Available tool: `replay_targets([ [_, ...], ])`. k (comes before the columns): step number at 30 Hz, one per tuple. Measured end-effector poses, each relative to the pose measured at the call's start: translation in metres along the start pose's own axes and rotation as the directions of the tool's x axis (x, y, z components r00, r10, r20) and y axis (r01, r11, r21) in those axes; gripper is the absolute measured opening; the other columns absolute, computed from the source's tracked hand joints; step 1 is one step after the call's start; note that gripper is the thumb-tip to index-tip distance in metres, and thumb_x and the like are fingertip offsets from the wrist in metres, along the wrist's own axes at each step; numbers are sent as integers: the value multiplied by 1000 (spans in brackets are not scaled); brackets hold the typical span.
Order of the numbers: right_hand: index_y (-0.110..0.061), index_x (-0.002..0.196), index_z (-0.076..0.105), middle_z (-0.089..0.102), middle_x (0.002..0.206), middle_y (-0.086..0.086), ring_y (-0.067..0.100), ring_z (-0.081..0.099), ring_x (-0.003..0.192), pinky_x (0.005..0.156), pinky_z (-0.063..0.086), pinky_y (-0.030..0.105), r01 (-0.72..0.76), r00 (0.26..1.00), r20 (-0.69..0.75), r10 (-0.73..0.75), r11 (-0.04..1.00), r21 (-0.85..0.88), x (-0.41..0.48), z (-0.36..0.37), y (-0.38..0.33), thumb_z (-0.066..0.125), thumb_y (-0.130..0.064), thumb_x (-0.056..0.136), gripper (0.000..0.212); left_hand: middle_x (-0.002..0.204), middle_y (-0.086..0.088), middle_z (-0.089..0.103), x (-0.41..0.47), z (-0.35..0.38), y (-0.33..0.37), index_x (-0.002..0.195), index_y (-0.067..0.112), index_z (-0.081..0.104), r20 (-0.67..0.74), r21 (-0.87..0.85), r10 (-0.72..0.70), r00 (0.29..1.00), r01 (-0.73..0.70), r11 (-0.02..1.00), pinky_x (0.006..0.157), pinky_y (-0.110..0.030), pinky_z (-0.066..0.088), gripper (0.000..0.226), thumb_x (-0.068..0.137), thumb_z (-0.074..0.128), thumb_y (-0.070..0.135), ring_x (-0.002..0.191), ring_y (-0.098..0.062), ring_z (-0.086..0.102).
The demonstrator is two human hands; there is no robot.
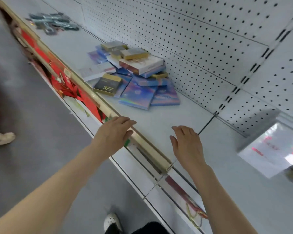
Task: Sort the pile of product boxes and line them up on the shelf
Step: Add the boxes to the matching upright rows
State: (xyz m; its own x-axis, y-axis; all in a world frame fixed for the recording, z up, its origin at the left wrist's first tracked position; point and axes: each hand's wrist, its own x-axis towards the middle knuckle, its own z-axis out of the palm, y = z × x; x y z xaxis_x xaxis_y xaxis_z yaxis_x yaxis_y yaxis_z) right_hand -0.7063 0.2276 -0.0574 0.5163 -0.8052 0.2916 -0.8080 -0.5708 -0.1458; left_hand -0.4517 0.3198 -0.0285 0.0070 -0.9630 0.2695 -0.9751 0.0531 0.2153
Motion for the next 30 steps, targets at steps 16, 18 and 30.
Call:
replay_targets([
  [16, -6, 134, 47, 49, 130, 17, 37, 47, 115, 91, 42, 45, -135, 988, 78, 133, 991, 24, 214, 75, -89, 57, -31, 94, 49, 122, -9, 60, 74, -11, -174, 123, 13, 61, 62, 12, -80, 995, 79, 997, 86, -47, 53, 43, 82, 70, 20, 107, -36, 57],
  [18, -3, 134, 49, 49, 134, 22, 41, 47, 119, 92, 44, 49, -211, 977, 11, 211, 977, 31, 234, 82, -81, 61, -31, 92, 51, 120, -13, 60, 97, -6, -193, 122, 11, 60, 76, 48, -84, 994, 81, 996, 87, -48, 51, 43, 82, 70, 23, 106, -39, 57],
  [30, -8, 125, 59, 58, 127, 9, 35, 39, 134, 107, 39, 43, -165, 986, 44, 161, 980, 110, 223, 99, -67, 28, -60, 96, 67, 133, -12, 52, 176, 44, -206, 124, 18, 60, 207, -3, -80, 975, 82, 997, 92, -46, 45, 46, 87, 63, 44, 111, -43, 51],
])
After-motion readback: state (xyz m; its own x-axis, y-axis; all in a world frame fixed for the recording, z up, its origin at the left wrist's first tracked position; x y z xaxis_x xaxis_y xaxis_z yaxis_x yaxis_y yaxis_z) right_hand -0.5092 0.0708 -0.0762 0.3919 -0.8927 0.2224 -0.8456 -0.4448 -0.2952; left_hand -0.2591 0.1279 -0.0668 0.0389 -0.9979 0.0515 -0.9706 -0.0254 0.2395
